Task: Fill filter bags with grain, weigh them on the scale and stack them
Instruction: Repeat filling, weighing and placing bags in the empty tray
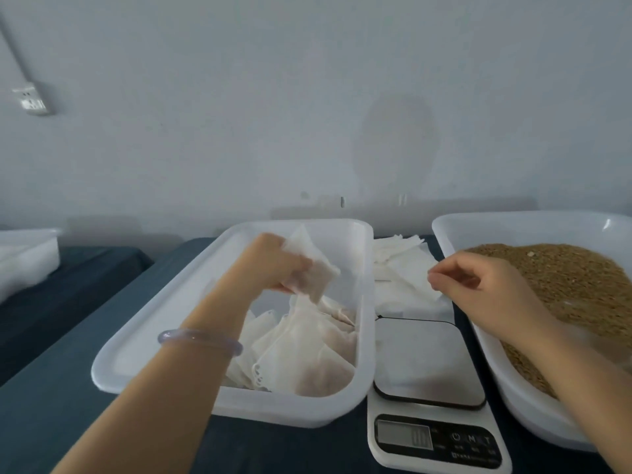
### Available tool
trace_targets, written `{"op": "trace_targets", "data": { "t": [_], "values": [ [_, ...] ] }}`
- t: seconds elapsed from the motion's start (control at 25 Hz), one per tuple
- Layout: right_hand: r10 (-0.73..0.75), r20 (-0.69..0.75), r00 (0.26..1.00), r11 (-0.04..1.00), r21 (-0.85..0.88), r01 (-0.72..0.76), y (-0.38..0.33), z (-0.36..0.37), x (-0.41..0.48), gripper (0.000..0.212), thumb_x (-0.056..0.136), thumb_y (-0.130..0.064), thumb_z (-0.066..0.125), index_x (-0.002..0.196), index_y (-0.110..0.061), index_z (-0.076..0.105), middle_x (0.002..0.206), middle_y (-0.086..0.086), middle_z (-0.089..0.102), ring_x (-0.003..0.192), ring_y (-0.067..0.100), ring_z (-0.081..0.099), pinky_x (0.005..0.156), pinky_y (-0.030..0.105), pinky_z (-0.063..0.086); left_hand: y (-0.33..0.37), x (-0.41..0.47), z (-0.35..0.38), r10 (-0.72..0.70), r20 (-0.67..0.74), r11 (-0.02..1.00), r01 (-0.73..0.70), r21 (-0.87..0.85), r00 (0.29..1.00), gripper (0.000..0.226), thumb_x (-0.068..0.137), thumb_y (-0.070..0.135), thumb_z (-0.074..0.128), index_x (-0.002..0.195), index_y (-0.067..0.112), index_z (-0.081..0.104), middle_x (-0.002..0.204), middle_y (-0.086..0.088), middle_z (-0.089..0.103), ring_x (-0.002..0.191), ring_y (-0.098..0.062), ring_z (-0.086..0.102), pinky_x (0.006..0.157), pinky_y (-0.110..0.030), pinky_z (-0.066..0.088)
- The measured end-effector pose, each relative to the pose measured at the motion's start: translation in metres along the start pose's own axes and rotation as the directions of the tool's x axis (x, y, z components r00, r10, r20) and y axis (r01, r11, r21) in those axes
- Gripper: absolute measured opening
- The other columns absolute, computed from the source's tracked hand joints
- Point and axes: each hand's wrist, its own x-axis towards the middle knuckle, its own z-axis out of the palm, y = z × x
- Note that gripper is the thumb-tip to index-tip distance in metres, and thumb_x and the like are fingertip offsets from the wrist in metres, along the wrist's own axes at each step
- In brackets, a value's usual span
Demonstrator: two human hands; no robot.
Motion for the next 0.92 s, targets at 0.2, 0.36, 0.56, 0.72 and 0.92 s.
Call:
{"op": "trace_targets", "data": {
  "t": [0.2, 0.36, 0.56, 0.72, 0.92],
  "values": [
    [0.0, 0.046, 0.999, 0.997, -0.077, 0.003, 0.001, 0.0, -0.001, 0.01, 0.084, -0.019, 0.068, 0.076, -0.026, 0.069, 0.075, -0.01, 0.07, 0.076, 0.007, 0.064, 0.071, 0.022, 0.049, -0.015, 0.007, 0.036, -0.246, 0.244, 0.967, 0.255, -0.007, 0.938, 0.026, 0.084, -0.001, 0.064, 0.107, -0.01, 0.055, 0.092, -0.021, 0.063, 0.074, -0.028, 0.064, 0.068, -0.035, 0.059],
    [-0.01, 0.05, 0.999, 0.996, -0.086, 0.015, 0.001, 0.001, -0.001, 0.009, 0.083, -0.017, 0.068, 0.077, -0.023, 0.07, 0.075, -0.009, 0.07, 0.076, 0.01, 0.064, 0.073, 0.023, 0.048, -0.022, 0.015, 0.038, -0.209, 0.103, 0.828, 0.12, 0.548, 0.973, 0.026, 0.078, 0.017, 0.074, 0.088, 0.005, 0.053, 0.065, -0.006, 0.05, 0.048, -0.016, 0.046, 0.038, -0.02, 0.036],
    [-0.042, 0.066, 0.997, 0.994, -0.095, 0.049, 0.004, 0.001, 0.001, 0.011, 0.084, -0.017, 0.068, 0.076, -0.024, 0.069, 0.071, -0.012, 0.068, 0.071, 0.0, 0.06, 0.067, 0.013, 0.045, -0.024, 0.016, 0.028, 0.146, -0.023, 0.795, -0.104, 0.598, 0.989, 0.029, 0.075, 0.023, 0.074, 0.097, 0.015, 0.056, 0.085, -0.004, 0.06, 0.073, -0.016, 0.062, 0.062, -0.02, 0.047],
    [-0.045, 0.087, 0.995, 0.994, -0.097, 0.054, 0.007, 0.003, 0.001, 0.014, 0.084, -0.018, 0.068, 0.074, -0.028, 0.067, 0.069, -0.014, 0.067, 0.07, -0.004, 0.059, 0.064, 0.007, 0.042, -0.019, 0.006, 0.042, 0.28, 0.288, 0.664, -0.402, 0.63, 0.916, 0.02, 0.081, 0.033, 0.07, 0.098, 0.023, 0.068, 0.104, 0.003, 0.062, 0.092, -0.011, 0.056, 0.081, -0.016, 0.043],
    [-0.037, 0.11, 0.993, 0.991, -0.124, 0.051, 0.005, 0.003, -0.001, 0.014, 0.085, -0.02, 0.066, 0.074, -0.03, 0.066, 0.07, -0.015, 0.065, 0.073, -0.008, 0.057, 0.065, 0.004, 0.041, -0.022, 0.004, 0.049, 0.017, 0.389, 0.587, -0.324, 0.742, 0.921, 0.034, 0.084, 0.04, 0.064, 0.11, 0.017, 0.059, 0.114, 0.002, 0.06, 0.105, -0.017, 0.056, 0.094, -0.031, 0.045]
  ]
}}
